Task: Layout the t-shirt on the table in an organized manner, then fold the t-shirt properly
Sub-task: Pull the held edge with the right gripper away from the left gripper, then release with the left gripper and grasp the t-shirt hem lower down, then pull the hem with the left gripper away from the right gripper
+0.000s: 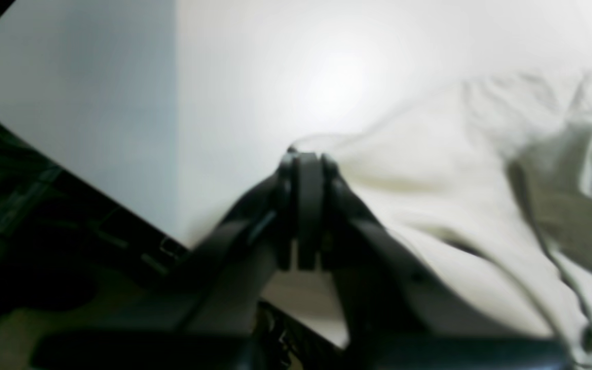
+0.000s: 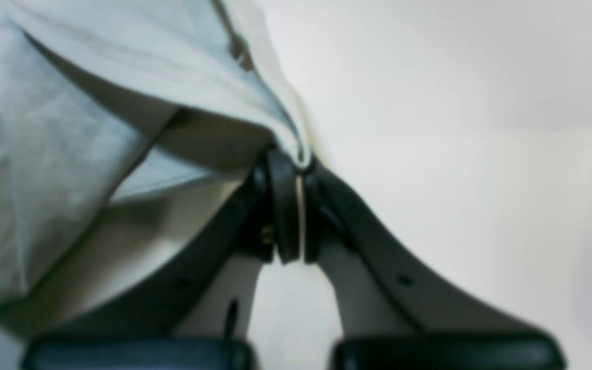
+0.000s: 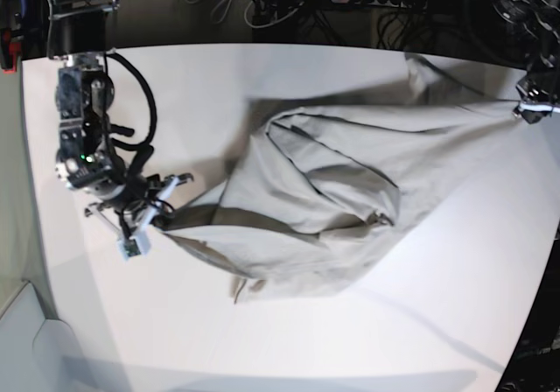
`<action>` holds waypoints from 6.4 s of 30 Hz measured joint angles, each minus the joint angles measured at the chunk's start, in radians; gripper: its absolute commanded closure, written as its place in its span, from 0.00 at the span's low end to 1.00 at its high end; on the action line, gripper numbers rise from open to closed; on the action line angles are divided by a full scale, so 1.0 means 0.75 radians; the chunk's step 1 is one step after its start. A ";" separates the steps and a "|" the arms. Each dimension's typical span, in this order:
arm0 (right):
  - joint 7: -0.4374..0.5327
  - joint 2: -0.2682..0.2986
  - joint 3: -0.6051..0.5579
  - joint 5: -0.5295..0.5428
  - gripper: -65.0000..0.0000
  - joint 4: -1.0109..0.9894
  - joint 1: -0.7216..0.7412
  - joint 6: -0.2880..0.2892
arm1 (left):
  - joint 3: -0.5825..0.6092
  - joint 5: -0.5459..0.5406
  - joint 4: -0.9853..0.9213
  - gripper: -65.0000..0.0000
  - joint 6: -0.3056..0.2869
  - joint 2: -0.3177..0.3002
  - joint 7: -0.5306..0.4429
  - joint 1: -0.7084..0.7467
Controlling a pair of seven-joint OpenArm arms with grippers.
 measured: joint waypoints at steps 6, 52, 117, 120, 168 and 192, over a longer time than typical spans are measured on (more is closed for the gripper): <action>-0.128 -0.033 0.150 0.003 1.00 0.483 -0.189 0.000 | -0.001 -0.005 0.001 1.00 0.000 0.002 -0.002 -0.005; -0.331 -0.310 0.765 0.002 1.00 0.443 -0.318 0.001 | 0.005 -0.255 0.000 0.58 0.001 0.034 0.012 0.049; -0.327 -0.276 0.713 0.001 1.00 0.441 -0.376 0.002 | 1.545 0.173 -1.755 0.86 0.009 0.007 -0.950 -0.972; -0.326 -0.276 0.713 0.002 1.00 0.441 -0.375 0.002 | 1.545 0.173 -1.756 1.00 0.009 -0.001 -0.935 -0.969; -0.393 -0.379 1.040 0.002 1.00 0.392 -0.268 0.000 | 0.704 0.189 -1.106 1.00 0.009 -0.380 -0.619 -0.518; -0.680 -0.376 1.041 0.002 0.49 0.385 -0.208 0.000 | 0.567 0.188 -1.025 1.00 0.005 -0.393 -0.614 -0.404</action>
